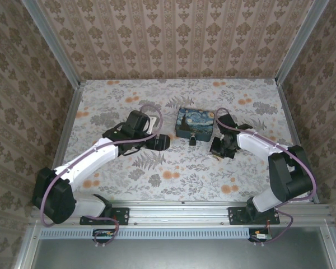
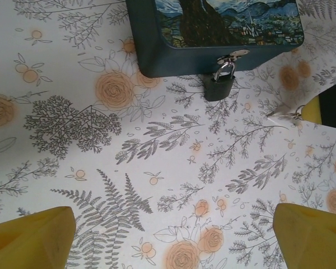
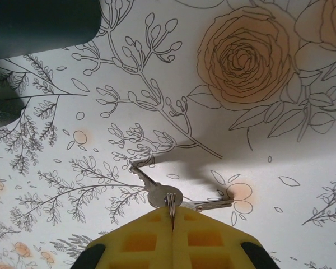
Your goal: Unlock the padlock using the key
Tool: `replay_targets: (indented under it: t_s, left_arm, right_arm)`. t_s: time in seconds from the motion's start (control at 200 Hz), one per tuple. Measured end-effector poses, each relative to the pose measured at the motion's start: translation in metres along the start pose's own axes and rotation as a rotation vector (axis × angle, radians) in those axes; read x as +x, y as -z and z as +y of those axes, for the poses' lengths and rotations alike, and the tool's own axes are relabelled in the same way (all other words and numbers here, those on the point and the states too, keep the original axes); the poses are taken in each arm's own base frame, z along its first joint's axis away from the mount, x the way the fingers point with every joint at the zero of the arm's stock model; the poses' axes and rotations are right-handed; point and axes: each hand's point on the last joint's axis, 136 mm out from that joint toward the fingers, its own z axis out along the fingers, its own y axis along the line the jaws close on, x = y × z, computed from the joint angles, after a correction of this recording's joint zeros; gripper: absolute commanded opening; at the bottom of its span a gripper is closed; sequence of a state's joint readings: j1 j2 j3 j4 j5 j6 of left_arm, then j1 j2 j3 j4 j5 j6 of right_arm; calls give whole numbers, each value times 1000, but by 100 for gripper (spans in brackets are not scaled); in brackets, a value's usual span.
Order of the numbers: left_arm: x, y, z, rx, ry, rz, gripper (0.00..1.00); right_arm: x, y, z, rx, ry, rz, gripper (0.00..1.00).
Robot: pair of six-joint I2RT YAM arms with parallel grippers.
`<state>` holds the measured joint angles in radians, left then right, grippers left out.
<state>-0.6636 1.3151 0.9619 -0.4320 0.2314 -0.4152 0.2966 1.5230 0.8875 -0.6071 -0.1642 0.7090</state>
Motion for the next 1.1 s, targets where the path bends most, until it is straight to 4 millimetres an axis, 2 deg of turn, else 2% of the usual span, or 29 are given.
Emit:
replay_targets:
  t_s: [0.07, 0.145, 0.295, 0.4, 0.515, 0.615, 0.835, 0.93, 1.1]
  left_arm:
    - [1, -2, -6, 25, 0, -5, 91]
    - [2, -8, -17, 85, 6, -15, 84]
    - [17, -37, -31, 193, 39, 30, 69]
    - [26, -53, -39, 213, -3, 61, 60]
    - [26, -55, -51, 253, -86, 48, 50]
    - [21, -55, -58, 286, -158, 23, 41]
    - [16, -66, -78, 409, -259, 4, 38]
    - [12, -65, -87, 466, -289, -19, 37]
    - [4, -62, -101, 538, -325, -58, 33]
  right_arm:
    - [0, 2, 2, -18, -3, -1, 0]
    - [0, 7, 7, -50, -3, -5, 0]
    - [0, 13, 17, -108, 17, 0, 0]
    - [2, 16, 23, -139, 52, 17, 0]
    - [2, 27, 37, -199, 106, 27, 0]
    - [1, 48, 56, -288, 171, 12, 0]
    - [7, 110, 101, -535, 269, -27, 0]
    - [11, 123, 113, -611, 265, -12, 0]
    - [21, 133, 131, -701, 259, 37, 1]
